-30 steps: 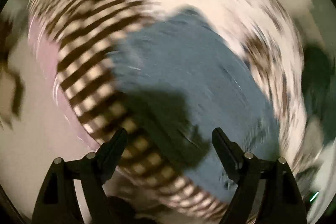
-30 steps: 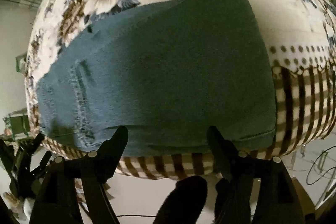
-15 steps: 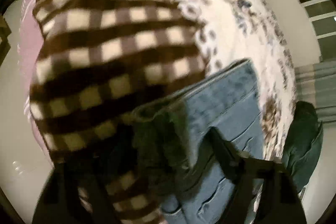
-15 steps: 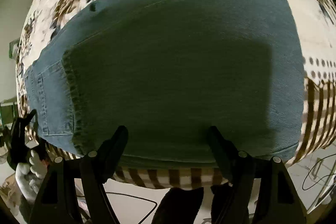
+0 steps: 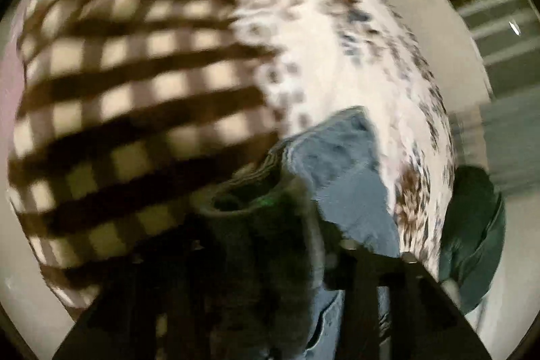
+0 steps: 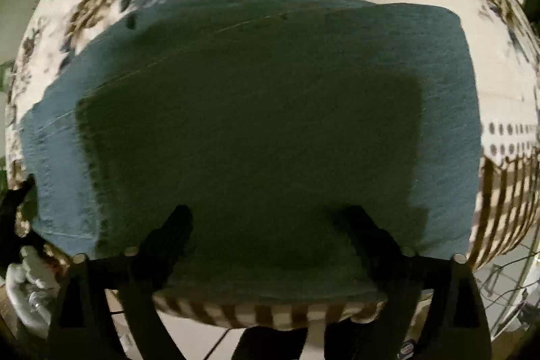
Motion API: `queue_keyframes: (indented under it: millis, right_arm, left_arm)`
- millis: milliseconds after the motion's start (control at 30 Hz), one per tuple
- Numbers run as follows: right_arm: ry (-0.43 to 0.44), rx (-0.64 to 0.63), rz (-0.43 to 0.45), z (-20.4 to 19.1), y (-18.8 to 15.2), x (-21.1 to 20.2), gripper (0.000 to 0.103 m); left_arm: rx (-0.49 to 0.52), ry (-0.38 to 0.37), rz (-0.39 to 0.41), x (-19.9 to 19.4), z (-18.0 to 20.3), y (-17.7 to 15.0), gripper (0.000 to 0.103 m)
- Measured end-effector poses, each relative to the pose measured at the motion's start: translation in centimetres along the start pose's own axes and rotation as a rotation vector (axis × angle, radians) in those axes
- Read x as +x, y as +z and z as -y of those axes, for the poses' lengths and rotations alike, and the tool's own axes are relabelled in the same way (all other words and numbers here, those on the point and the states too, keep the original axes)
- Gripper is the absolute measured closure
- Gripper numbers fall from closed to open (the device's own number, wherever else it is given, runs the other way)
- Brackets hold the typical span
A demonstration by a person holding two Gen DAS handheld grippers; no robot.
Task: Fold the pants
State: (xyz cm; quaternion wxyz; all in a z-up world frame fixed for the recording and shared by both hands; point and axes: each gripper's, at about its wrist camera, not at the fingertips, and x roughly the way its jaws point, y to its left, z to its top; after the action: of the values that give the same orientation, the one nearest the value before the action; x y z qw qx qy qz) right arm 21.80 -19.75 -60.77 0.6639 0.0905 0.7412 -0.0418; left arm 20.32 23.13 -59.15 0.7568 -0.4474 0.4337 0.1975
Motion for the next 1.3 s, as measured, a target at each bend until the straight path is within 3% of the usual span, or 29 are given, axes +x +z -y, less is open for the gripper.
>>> queue_keyframes:
  millis: [67,267,400,600,900,1067,1167,1300]
  right_arm:
    - [-0.037,-0.005,0.007,0.0,0.1,0.0,0.008]
    - [-0.027,0.006,0.030,1.3,-0.1,-1.3,0.008]
    - [-0.006,0.002,0.058,3.1,-0.5,-2.9,0.005]
    - [0.038,0.017,0.094,8.5,-1.2,-5.9,0.005]
    - [0.058,0.173,0.099,24.2,-1.9,-7.5,0.005]
    - [0.048,0.274,0.073,31.8,-2.3,-6.1,0.005]
    - [0.072,0.318,0.076,35.5,-2.4,-6.0,0.005]
    - [0.150,0.350,0.101,38.9,-2.7,-6.5,0.005]
  left_arm:
    - [0.067,-0.005,0.042,-1.7,1.7,-0.4,0.076]
    - [0.354,-0.017,0.140,-8.1,10.3,-3.4,0.078]
    - [0.486,-0.068,0.165,-12.3,16.2,-7.4,0.079]
    - [0.618,-0.164,0.124,-15.3,24.1,-16.5,0.079]
    - [0.769,-0.196,-0.045,-11.1,30.7,-31.0,0.080]
    - [0.862,-0.165,-0.155,-7.1,32.4,-39.1,0.080]
    - [0.952,-0.092,-0.235,-3.8,32.4,-42.9,0.078]
    - [1.069,0.040,-0.314,-1.1,32.7,-45.5,0.074]
